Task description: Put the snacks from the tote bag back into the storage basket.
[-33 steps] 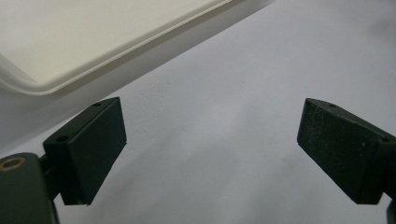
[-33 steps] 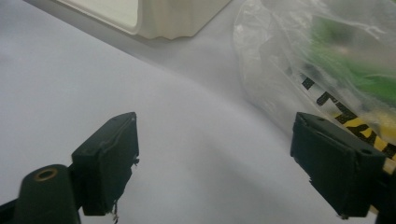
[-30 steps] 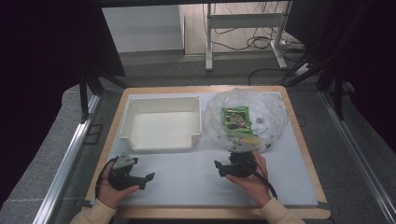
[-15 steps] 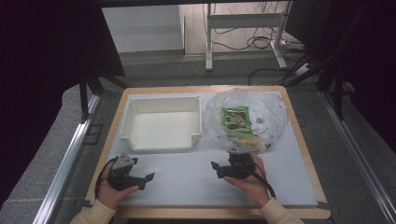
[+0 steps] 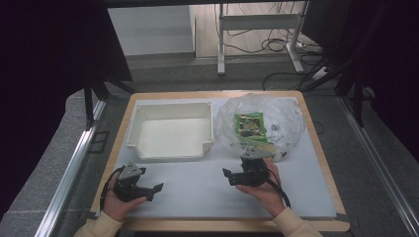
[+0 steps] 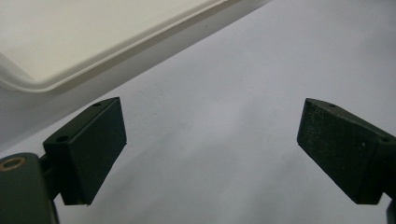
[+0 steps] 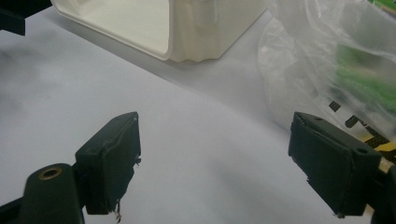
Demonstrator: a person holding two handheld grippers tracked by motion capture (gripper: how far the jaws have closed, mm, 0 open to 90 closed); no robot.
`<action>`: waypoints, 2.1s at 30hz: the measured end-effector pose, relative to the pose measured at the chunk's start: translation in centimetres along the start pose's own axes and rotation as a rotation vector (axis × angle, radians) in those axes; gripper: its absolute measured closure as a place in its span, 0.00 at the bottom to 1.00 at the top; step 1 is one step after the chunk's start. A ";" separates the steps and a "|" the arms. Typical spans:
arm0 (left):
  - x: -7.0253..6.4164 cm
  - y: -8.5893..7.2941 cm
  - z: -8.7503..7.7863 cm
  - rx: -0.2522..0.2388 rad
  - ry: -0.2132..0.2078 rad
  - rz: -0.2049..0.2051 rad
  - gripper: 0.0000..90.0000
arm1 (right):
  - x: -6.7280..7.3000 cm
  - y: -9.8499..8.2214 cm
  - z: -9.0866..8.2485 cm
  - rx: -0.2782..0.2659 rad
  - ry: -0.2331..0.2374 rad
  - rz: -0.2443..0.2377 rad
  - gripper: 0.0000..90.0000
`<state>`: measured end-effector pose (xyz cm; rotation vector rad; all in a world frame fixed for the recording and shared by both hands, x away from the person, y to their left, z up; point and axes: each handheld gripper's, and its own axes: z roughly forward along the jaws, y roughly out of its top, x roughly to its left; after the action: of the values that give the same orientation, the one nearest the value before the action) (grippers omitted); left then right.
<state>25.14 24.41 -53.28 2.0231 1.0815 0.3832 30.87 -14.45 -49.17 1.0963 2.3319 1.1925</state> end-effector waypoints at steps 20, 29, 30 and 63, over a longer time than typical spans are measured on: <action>0.1 0.1 0.4 0.006 0.002 0.000 0.09 | -1.5 3.0 -1.5 -0.022 -0.011 -0.053 0.26; 0.0 0.1 0.4 0.014 0.013 0.012 0.09 | -2.1 4.3 -2.1 -0.043 -0.019 -0.061 0.27; 0.0 0.1 0.4 0.014 0.014 0.012 0.09 | -2.2 4.4 -2.2 -0.045 -0.021 -0.062 0.28; -0.2 0.0 0.2 0.013 0.021 0.020 0.09 | -4.9 8.1 -2.7 -0.079 -0.056 -0.034 0.34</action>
<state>25.16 24.18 -53.45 2.0472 1.0799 0.4095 36.61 -16.69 -41.52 1.0453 2.2325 1.2146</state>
